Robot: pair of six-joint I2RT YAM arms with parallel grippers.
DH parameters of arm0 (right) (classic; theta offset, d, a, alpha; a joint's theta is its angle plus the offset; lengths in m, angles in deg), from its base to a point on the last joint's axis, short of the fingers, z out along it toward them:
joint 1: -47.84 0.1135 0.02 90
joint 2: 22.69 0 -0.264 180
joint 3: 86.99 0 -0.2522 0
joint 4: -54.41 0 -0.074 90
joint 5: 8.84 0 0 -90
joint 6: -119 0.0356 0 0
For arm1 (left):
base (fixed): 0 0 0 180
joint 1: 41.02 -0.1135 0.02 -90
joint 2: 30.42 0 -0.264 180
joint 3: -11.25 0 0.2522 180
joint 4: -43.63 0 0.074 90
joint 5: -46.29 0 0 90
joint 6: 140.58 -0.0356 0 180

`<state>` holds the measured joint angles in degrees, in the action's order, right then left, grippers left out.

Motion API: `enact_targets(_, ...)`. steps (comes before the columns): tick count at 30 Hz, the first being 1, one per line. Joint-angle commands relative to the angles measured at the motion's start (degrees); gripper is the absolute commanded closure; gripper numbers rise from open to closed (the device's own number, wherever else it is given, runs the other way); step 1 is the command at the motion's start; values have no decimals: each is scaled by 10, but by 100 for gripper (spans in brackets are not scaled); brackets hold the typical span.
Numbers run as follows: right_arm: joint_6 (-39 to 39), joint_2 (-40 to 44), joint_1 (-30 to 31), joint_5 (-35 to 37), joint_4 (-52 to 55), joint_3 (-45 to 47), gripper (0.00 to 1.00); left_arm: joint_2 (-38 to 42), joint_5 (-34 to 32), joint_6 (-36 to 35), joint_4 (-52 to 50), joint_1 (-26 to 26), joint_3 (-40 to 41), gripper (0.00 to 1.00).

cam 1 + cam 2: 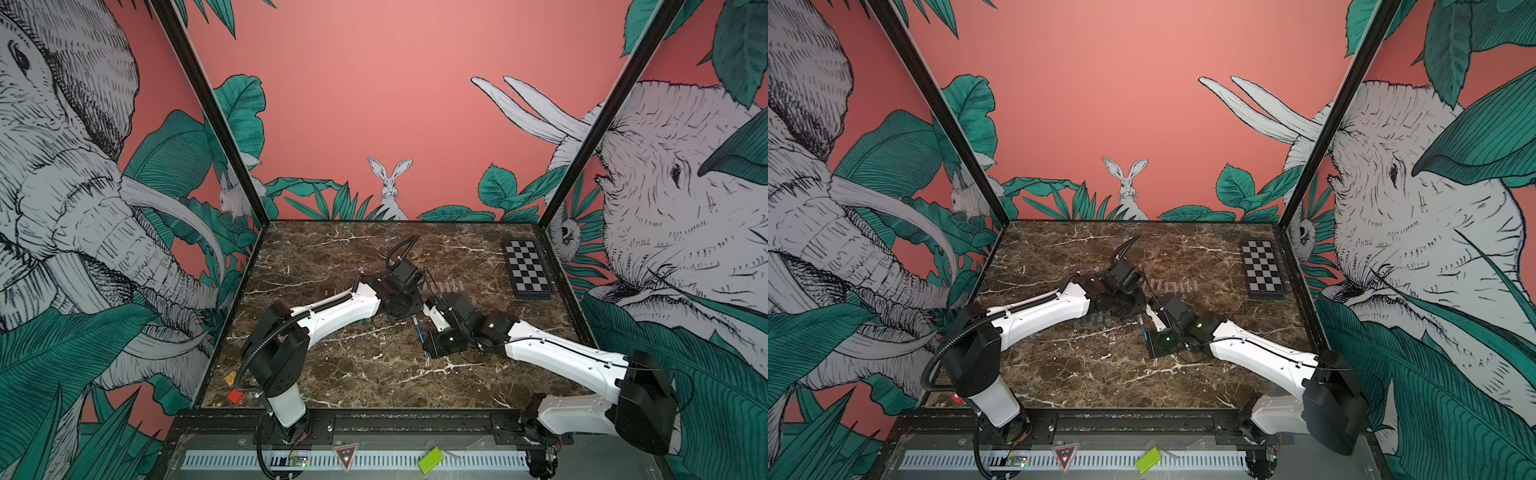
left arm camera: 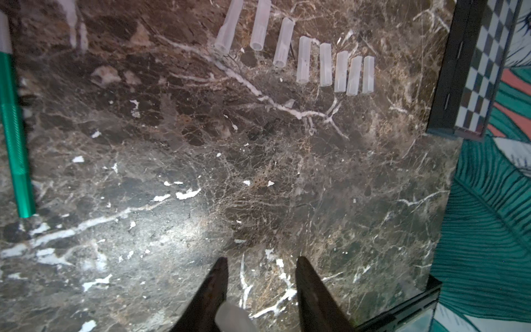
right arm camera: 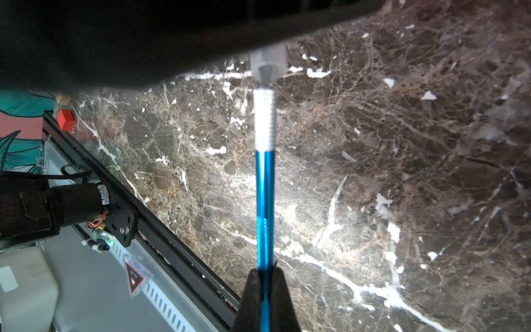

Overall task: Remove protective caps from carving knives
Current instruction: Place the protective sleeve at the center of the board.

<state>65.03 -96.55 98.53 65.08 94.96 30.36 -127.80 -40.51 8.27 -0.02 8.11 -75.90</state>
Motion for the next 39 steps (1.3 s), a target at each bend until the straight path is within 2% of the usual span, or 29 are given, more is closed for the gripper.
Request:
enact_targets(1, 4, -3, 6, 5, -10, -15, 100, 4, -14, 1, -2, 4, -17, 68)
enact_targets(4, 4, -2, 8, 6, -9, -15, 100, 4, -16, 0, -4, 4, -17, 73)
enact_targets(10, 5, -2, 8, 9, -8, -14, 100, 5, -19, -2, -8, 5, -15, 77)
enact_targets(20, 6, 3, 10, 10, -3, -14, 100, 9, -27, -10, -15, 5, -25, 100)
enact_targets(39, 10, 31, 15, 16, 4, 6, 100, 13, -44, -38, -53, -15, -63, 100)
